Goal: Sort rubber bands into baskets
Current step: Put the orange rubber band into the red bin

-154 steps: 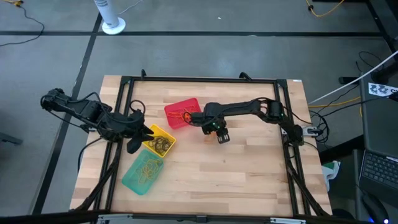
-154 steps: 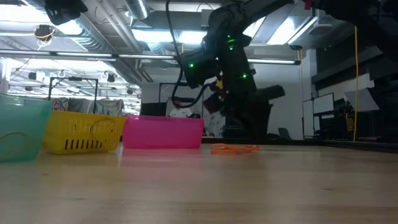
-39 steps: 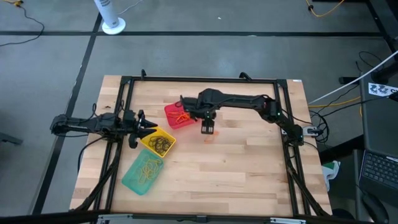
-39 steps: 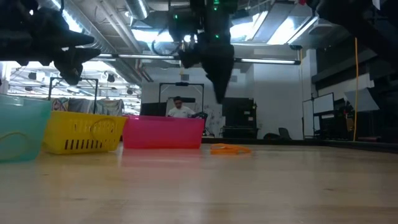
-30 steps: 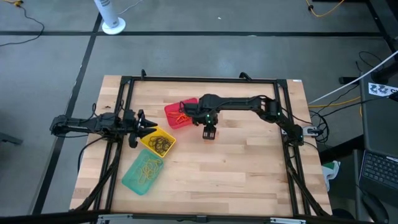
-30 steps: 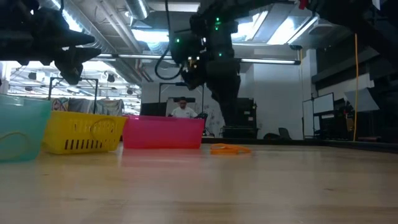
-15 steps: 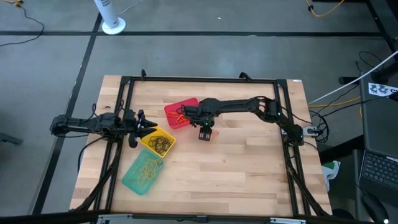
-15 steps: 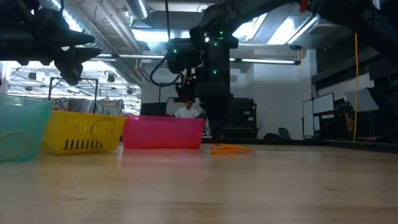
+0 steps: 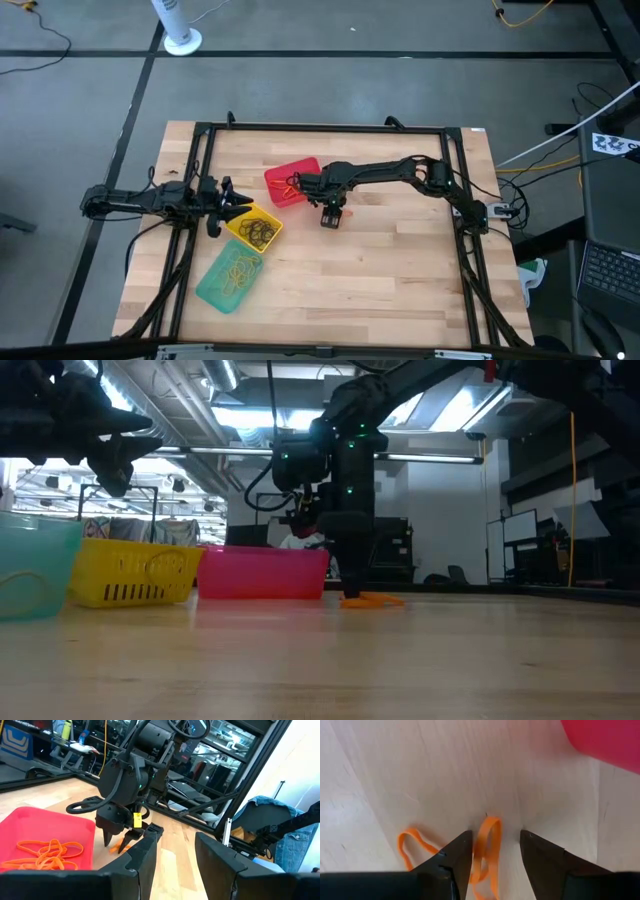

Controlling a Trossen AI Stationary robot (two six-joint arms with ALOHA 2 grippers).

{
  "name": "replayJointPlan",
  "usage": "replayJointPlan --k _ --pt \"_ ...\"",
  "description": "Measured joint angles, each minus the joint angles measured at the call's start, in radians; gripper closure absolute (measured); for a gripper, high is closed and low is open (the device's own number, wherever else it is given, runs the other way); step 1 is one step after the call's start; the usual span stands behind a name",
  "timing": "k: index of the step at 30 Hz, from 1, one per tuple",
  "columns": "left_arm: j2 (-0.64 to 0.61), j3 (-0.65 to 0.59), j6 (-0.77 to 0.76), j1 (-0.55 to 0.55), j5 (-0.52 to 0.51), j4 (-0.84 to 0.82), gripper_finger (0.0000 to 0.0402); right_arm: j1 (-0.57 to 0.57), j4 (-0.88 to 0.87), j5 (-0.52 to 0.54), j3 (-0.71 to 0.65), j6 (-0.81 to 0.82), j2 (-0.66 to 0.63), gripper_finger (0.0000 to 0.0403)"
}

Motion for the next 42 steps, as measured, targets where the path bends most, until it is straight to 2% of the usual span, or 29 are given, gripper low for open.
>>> replayJointPlan --k 5,10,13,15,21,27,33,37,42 --pt "0.000 0.000 0.000 0.000 0.000 0.000 0.0270 0.000 0.002 0.000 0.000 0.002 0.000 0.0254" --pt "0.000 0.000 0.000 0.000 0.000 0.000 0.0270 0.000 -0.005 -0.001 0.001 0.005 0.000 0.0325" --pt "0.000 0.000 0.000 0.000 0.000 0.000 0.0270 0.000 -0.074 -0.007 0.019 0.022 0.003 0.0380" --pt "0.000 0.000 0.001 0.000 0.000 0.000 0.0270 0.000 -0.132 -0.008 0.039 0.021 0.005 0.0394" --pt "0.000 0.001 0.010 0.000 0.000 0.000 0.0270 0.000 -0.284 -0.008 0.175 0.021 0.005 0.0373" --pt "0.000 0.001 0.011 0.000 0.000 -0.006 0.0270 0.000 -0.364 -0.008 0.371 0.012 0.004 0.0397" --pt "0.000 0.001 0.011 0.000 0.000 -0.006 0.0270 -0.001 -0.205 0.031 0.507 -0.031 0.003 0.0384" --pt "0.000 0.001 0.010 0.000 0.000 -0.006 0.0270 -0.001 -0.046 0.089 0.515 -0.076 0.003 0.0383" --pt "0.000 0.001 0.054 0.000 0.000 -0.006 0.0270 -0.001 0.098 0.106 0.502 -0.089 0.003 0.0382"
